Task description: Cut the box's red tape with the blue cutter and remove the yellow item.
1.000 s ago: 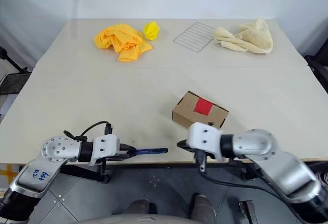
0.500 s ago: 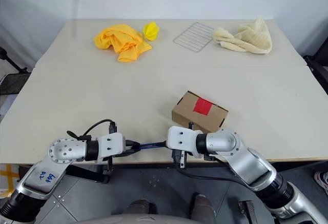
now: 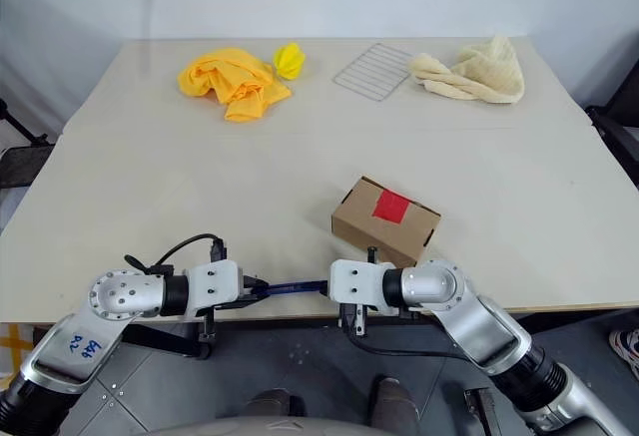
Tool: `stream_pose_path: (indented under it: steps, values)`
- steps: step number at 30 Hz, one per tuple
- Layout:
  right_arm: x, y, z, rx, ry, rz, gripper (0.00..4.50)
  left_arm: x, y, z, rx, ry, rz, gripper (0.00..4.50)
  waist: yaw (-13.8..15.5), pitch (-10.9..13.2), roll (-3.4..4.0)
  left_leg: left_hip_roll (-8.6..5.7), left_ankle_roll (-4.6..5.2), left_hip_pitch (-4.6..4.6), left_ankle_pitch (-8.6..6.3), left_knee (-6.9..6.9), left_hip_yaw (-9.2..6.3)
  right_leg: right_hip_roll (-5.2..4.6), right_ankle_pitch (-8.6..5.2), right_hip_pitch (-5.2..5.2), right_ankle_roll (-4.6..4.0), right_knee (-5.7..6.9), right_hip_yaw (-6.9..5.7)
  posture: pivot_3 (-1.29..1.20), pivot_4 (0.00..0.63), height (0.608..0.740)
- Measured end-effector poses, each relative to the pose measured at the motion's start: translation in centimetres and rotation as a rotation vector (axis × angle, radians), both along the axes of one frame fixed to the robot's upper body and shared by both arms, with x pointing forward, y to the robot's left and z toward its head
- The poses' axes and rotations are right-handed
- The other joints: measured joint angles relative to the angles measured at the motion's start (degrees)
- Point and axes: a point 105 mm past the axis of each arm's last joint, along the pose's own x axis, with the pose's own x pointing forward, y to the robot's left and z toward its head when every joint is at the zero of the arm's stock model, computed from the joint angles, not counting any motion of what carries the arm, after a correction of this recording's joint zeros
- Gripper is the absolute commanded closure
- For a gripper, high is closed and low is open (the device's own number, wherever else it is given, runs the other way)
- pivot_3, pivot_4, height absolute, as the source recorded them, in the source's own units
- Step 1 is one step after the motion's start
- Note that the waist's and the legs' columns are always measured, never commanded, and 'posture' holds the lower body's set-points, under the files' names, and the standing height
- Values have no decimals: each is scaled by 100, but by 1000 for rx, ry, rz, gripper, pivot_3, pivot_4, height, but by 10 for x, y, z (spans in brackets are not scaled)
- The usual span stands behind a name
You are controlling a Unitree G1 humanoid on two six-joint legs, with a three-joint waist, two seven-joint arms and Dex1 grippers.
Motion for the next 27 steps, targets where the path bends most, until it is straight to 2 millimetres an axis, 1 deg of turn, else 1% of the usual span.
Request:
stream_pose_path:
  steps: [8, 12, 18, 21, 24, 27]
  values:
    - [1, 12, 1, 51, 10, 5, 4465, -1, 4, 1, 28, 5, -12, 4060, -87, -2, 0, 4, 0, 4, 0, 1, 0, 2, -3, -1, -6, 11, 3, 0, 150, 740]
    - [-1, 12, 2, 53, 19, 11, 4465, 0, 1, 3, 35, 0, -32, 4060, -103, -2, 0, 3, 0, 1, 0, 1, 1, 2, -3, -1, -6, 7, 4, 0, 150, 740]
    - [0, 9, 3, 58, 28, -3, 4465, 2, 0, 2, 39, 4, -39, 4060, -98, -2, 0, 3, 0, 2, 0, 2, 1, 2, -3, -1, -6, 9, 4, 0, 150, 740]
    - [0, 4, 1, 54, 25, -16, 4465, 2, 0, 2, 40, 7, -41, 4060, -95, -2, 0, 3, 0, 2, 0, 3, 1, 2, -3, 0, -6, 9, 5, 0, 150, 740]
    - [6, -3, 6, 55, -3, -46, 4465, 2, 1, 1, 41, 12, -43, 4060, -96, -2, 0, 3, 0, 2, 0, 4, 1, 2, -3, -1, -6, 10, 5, 0, 150, 740]
    - [8, -7, 6, 52, -9, -63, 4465, 1, 1, 1, 43, 16, -47, 4060, -97, -2, 0, 3, 0, 2, 0, 4, 1, 2, -3, -1, -6, 9, 5, 0, 150, 740]
